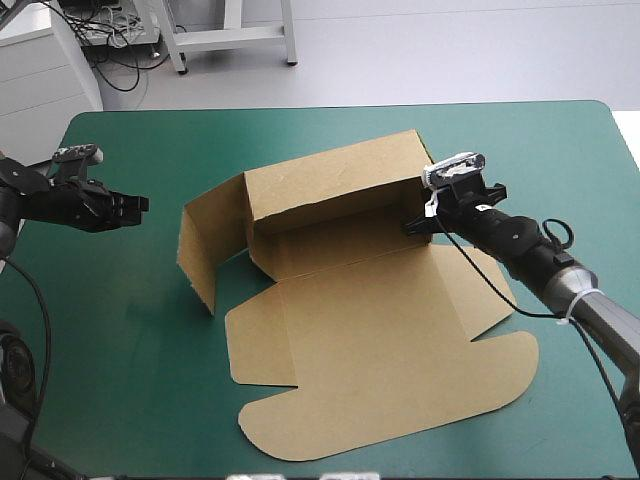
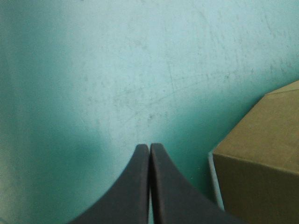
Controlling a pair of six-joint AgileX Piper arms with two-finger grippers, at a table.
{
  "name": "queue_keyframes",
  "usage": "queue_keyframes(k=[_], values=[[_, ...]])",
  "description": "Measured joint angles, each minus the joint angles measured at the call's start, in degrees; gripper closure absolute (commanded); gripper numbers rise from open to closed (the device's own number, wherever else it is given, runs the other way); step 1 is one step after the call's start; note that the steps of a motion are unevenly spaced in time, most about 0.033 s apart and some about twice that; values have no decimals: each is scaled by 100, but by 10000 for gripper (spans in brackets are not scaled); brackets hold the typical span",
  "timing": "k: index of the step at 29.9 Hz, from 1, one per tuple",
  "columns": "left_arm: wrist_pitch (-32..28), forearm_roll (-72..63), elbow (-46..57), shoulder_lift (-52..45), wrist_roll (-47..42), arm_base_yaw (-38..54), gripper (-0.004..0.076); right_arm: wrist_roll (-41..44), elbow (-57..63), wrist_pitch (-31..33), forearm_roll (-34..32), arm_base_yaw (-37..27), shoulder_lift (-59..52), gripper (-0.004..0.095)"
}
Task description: Fold the box
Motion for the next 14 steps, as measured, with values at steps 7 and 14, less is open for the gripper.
queue_keyframes(k=[7, 14], values=[[42, 27, 18, 0, 42, 5, 756, 2448, -940, 1994, -1389, -923, 5, 908], [46, 27, 18, 0, -6, 11, 756, 4933, -2209, 3875, -3766, -1120, 5, 908]])
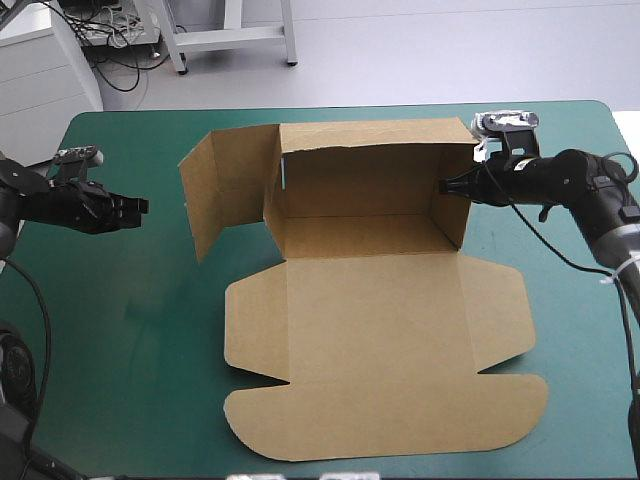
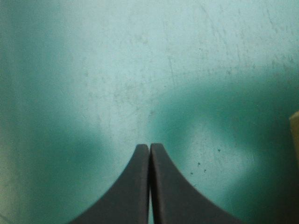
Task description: Fold the box
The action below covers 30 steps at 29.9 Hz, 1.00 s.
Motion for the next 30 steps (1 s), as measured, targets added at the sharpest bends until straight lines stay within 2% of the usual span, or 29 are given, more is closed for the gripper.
queue_keyframes(k=[6, 14, 18, 30], values=[[-49, -34, 19, 0, -33, 0, 756, 838, -782, 1234, -379, 0, 0, 908], [-74, -174, 26, 0, -103, 0, 756, 1111, -901, 2663, -644, 0, 81, 908], [-88, -198, 26, 0, -145, 0, 756, 1241, -831, 2663, -887, 0, 147, 908], [-96, -210, 26, 0, -171, 0, 756, 1281, -726, 2552, -838, 0, 686, 908]])
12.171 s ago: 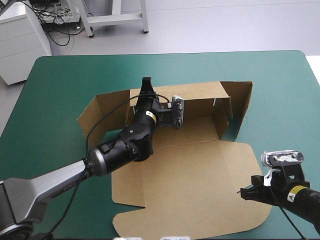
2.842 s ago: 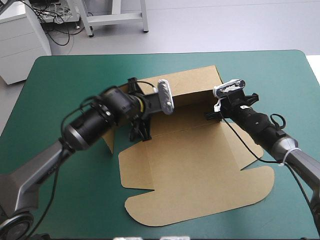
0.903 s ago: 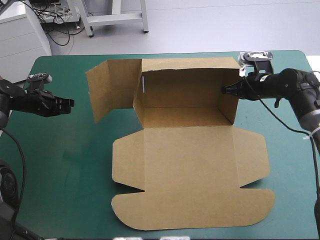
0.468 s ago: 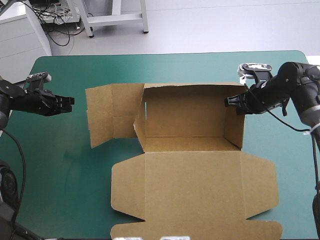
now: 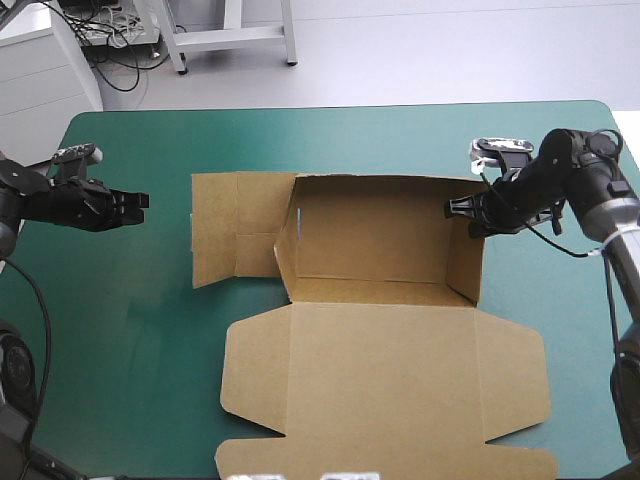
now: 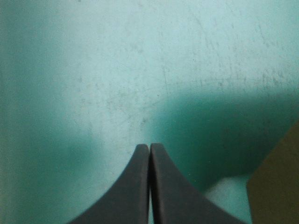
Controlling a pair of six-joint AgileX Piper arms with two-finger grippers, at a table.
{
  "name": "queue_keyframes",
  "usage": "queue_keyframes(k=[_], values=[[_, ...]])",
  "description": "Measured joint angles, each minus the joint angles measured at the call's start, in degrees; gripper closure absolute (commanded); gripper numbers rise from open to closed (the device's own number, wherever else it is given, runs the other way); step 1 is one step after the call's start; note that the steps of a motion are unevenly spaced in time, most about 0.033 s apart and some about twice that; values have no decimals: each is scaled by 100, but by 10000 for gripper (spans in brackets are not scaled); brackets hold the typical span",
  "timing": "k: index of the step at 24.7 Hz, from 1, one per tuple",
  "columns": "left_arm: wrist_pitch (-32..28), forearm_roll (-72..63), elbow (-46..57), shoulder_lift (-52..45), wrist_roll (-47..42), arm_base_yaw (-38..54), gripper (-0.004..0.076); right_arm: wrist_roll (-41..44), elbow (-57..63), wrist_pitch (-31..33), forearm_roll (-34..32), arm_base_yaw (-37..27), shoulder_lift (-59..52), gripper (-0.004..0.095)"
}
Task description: Fold the box
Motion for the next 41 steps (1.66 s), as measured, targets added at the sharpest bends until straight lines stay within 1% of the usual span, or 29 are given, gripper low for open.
queue_keyframes(k=[4, 14, 20, 25, 28, 30, 31, 33, 35, 36, 38, 39, 41], values=[[-37, 0, 5, 0, -21, 0, 756, 9, -311, 88, 45, 0, 350, 910], [-431, 0, 5, 0, -190, 0, 756, 3, -1338, 217, 45, 0, 1329, 911], [-452, 0, 5, 0, -322, 0, 756, -23, -1851, 217, 45, 0, 1795, 910], [-513, 0, 5, 0, -350, 0, 756, -140, -2123, 217, -40, 38, 2040, 897], [-562, 0, 5, 0, -362, 5, 756, -202, -2128, 183, -174, 122, 2047, 856], [-574, 0, 5, 0, -362, 5, 756, -296, -2135, 157, -188, 162, 2053, 812], [-574, 0, 5, 0, -362, 5, 756, -336, -2135, 143, -193, 169, 2053, 745], [-574, 0, 5, 0, -363, 5, 756, -359, -2135, 132, -161, 177, 2053, 594], [-574, 0, 5, 0, -399, 5, 756, -314, -2135, 139, -154, 177, 2053, 420], [-574, 0, 5, 0, -412, 5, 756, -285, -2140, 139, -154, 177, 2053, 315], [-578, 0, 5, 0, -412, 5, 756, -243, -2230, 149, -165, 177, 2065, 167], [-587, 0, 5, 0, -412, 5, 756, -224, -2311, 149, -169, 177, 2065, 128], [-617, 17, 5, 0, -412, 5, 756, -178, -2497, 160, -169, 177, 2065, 115]])
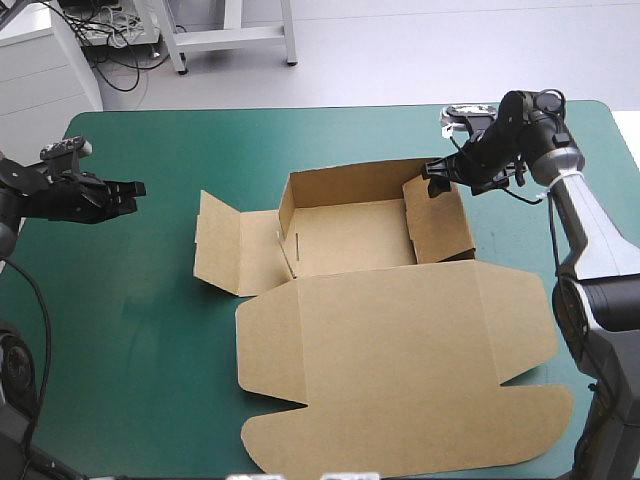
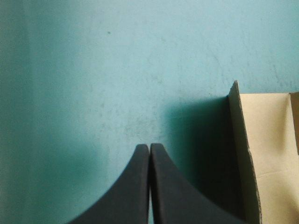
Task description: Fold the box
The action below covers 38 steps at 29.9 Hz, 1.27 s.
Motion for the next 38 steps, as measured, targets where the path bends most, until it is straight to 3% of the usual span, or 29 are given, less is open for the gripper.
queue_keyframes(k=[7, 12, 20, 31, 38], values=[[-27, 15, 0, 0, -6, 0, 756, 156, -353, 14, -211, 0, -135, 115], [-27, 4, 0, 0, -12, 0, 756, 221, -371, 46, -667, 0, -752, 115], [-4, 1, 0, 0, -12, 0, 756, 279, -424, 61, -741, 0, -1705, 115], [129, -15, 116, 20, -12, 0, 756, 331, 604, 61, -602, 0, -1729, 115], [122, -19, 154, 169, -12, 0, 756, 237, 768, 55, -454, 0, -1174, 115]])
